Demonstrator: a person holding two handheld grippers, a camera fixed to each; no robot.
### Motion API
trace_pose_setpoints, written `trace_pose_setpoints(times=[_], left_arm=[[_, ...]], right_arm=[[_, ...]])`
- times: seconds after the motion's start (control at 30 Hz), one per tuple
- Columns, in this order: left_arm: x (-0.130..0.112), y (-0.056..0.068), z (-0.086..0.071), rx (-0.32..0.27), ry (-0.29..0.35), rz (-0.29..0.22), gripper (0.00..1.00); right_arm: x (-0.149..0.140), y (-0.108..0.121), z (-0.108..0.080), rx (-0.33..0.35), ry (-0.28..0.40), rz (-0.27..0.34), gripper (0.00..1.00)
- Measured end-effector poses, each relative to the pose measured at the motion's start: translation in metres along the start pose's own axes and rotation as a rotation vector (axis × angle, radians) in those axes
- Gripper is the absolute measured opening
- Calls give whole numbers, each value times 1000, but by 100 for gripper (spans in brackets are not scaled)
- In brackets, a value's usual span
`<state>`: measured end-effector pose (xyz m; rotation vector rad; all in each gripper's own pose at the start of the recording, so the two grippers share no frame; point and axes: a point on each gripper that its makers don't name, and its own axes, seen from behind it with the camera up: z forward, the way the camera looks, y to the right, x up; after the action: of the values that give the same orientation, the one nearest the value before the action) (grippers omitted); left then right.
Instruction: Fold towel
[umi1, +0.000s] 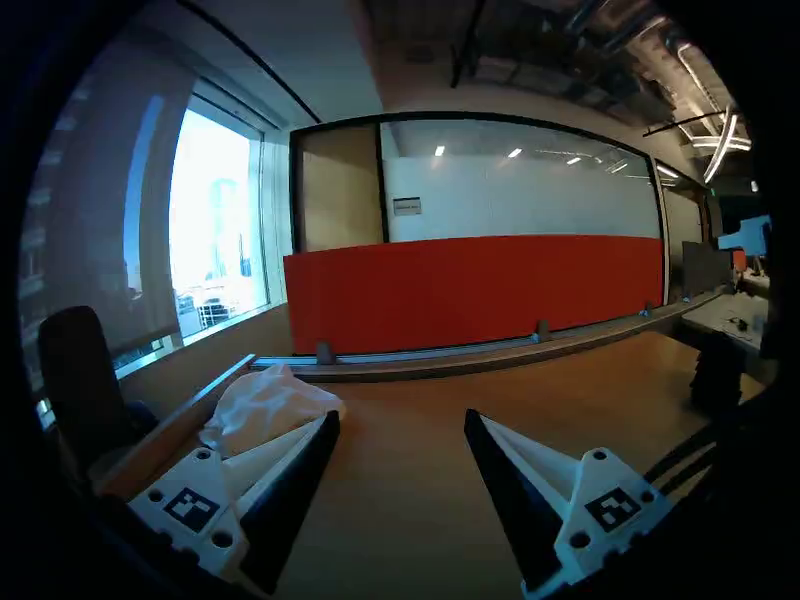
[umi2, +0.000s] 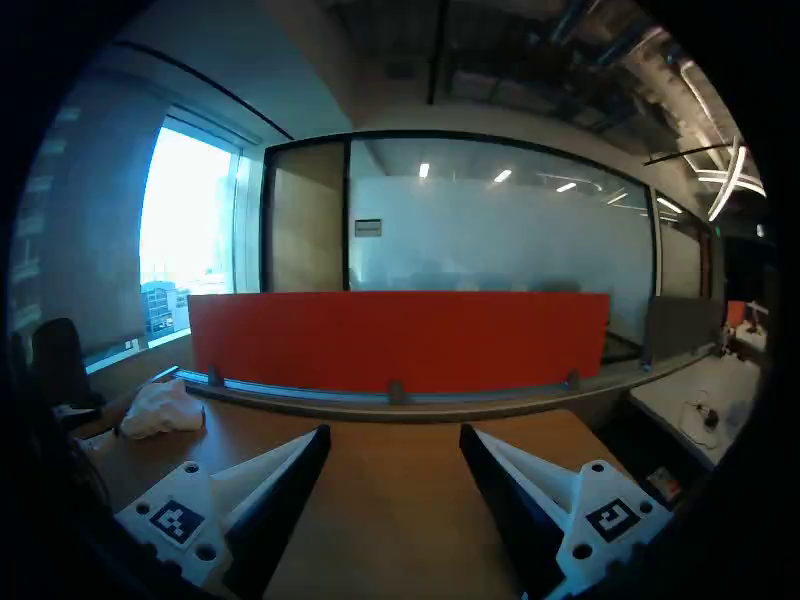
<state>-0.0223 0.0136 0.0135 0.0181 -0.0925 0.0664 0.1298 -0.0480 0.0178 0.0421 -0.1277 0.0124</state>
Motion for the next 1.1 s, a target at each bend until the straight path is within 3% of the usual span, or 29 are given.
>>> trace_pose_setpoints(times=[0.4, 0.63, 1.1], left_arm=[[-48, -7, -1, 29, 33, 7, 93], [-77, -4, 1, 26, 55, 1, 93], [-110, -10, 11, 40, 79, -38, 93]], right_arm=[[-29, -12, 12, 20, -8, -3, 100], [-47, -13, 12, 22, 4, -21, 100], [-74, -15, 18, 29, -2, -57, 100]])
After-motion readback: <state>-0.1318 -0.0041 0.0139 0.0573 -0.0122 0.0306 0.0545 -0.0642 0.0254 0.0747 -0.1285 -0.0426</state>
